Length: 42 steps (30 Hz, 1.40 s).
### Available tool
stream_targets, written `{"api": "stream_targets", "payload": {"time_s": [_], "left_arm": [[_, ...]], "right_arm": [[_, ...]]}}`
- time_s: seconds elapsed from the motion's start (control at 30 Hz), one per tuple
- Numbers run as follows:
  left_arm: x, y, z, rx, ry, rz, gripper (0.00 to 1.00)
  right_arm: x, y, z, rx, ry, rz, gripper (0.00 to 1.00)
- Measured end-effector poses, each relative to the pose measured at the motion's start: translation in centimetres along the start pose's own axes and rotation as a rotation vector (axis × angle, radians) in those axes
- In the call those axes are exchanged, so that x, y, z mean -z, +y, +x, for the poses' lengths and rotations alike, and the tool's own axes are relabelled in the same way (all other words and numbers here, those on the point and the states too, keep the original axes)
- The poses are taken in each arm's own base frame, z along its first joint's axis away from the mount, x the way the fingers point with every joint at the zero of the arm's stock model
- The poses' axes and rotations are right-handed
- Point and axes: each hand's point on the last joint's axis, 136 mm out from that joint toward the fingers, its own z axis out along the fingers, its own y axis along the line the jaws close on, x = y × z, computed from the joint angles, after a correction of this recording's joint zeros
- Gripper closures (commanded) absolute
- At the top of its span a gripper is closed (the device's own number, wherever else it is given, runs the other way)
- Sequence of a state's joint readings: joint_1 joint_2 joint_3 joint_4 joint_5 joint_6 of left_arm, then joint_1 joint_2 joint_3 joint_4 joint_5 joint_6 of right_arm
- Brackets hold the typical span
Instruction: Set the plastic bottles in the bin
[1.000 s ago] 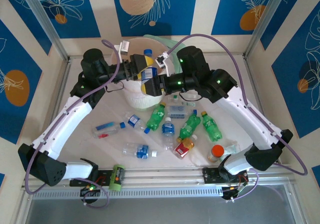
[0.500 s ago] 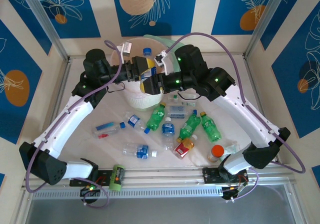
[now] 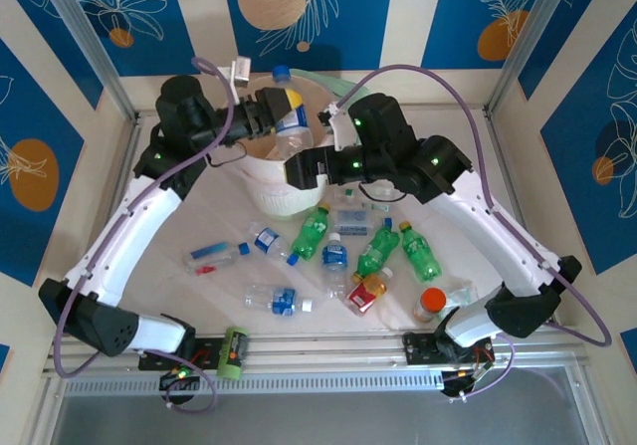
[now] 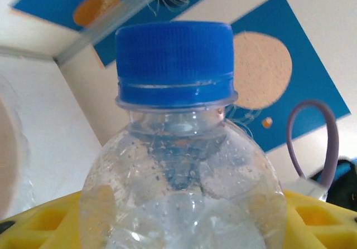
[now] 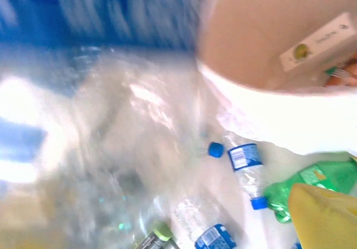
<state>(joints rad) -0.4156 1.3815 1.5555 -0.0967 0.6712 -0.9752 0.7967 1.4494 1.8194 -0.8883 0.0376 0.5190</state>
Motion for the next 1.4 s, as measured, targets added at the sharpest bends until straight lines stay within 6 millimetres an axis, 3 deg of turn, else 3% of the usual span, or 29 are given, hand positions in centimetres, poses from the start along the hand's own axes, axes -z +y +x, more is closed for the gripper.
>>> {"api": "stream_targets", "payload": {"time_s": [0.17, 0.27, 0.4, 0.47, 0.53, 0.63, 0.7, 0.83, 0.9, 1.0, 1.1, 1.2, 1.37, 1.4], "left_arm": [[0.9, 1.1, -4.2, -0.069, -0.121, -0.123, 0.4], [0.8, 2.8, -5.4, -0.071, -0.149, -0.182, 0.41], [-0.4, 6.3, -5.5, -0.052, -0.122, -0.269, 0.42], [-0.9, 8.3, -5.2, -0.047, -0.099, -0.318, 0.42], [-1.4, 10.4, -4.9, -0.044, -0.075, -0.373, 0.42], [-2.3, 12.7, -4.8, -0.045, -0.045, -0.431, 0.43], [-2.9, 14.0, -5.0, -0.045, -0.033, -0.458, 0.43], [-3.6, 16.7, -4.7, -0.041, -0.002, -0.524, 0.43], [-3.4, 17.8, -4.3, -0.038, 0.015, -0.564, 0.43], [-3.0, 18.9, -3.8, -0.046, 0.041, -0.614, 0.41], [-2.5, 19.4, -3.4, -0.059, 0.062, -0.65, 0.4], [-2.3, 20.0, -3.0, -0.066, 0.079, -0.674, 0.37], [-2.4, 21.4, -2.3, -0.064, 0.112, -0.704, 0.24], [-2.4, 21.5, -2.2, -0.064, 0.117, -0.708, 0.21]], "right_arm": [[3.7, -4.0, -1.4, -0.159, -0.148, 0.196, 0.01], [6.8, -8.9, -1.0, -0.289, -0.27, 0.269, 0.01], [11.1, -18.2, 0.3, -0.602, -0.375, 0.417, 0.07], [11.1, -20.2, 0.8, -0.664, -0.36, 0.466, 0.11], [9.6, -21.4, 1.9, -0.681, -0.283, 0.509, 0.17], [7.7, -23.5, 4.1, -0.708, -0.167, 0.584, 0.42], [7.7, -25.6, 5.6, -0.771, -0.118, 0.63, 0.52], [8.6, -31.0, 9.3, -0.935, -0.035, 0.713, 0.51], [8.4, -32.1, 11.5, -0.965, 0.018, 0.746, 0.51], [8.2, -31.7, 13.5, -0.928, 0.074, 0.798, 0.5], [8.6, -30.3, 13.4, -0.832, 0.037, 0.819, 0.44], [8.8, -29.8, 13.1, -0.768, -0.04, 0.794, 0.45], [8.9, -32.2, 14.5, -0.894, -0.079, 0.735, 0.42], [8.9, -32.9, 14.7, -0.941, -0.08, 0.712, 0.36]]}}
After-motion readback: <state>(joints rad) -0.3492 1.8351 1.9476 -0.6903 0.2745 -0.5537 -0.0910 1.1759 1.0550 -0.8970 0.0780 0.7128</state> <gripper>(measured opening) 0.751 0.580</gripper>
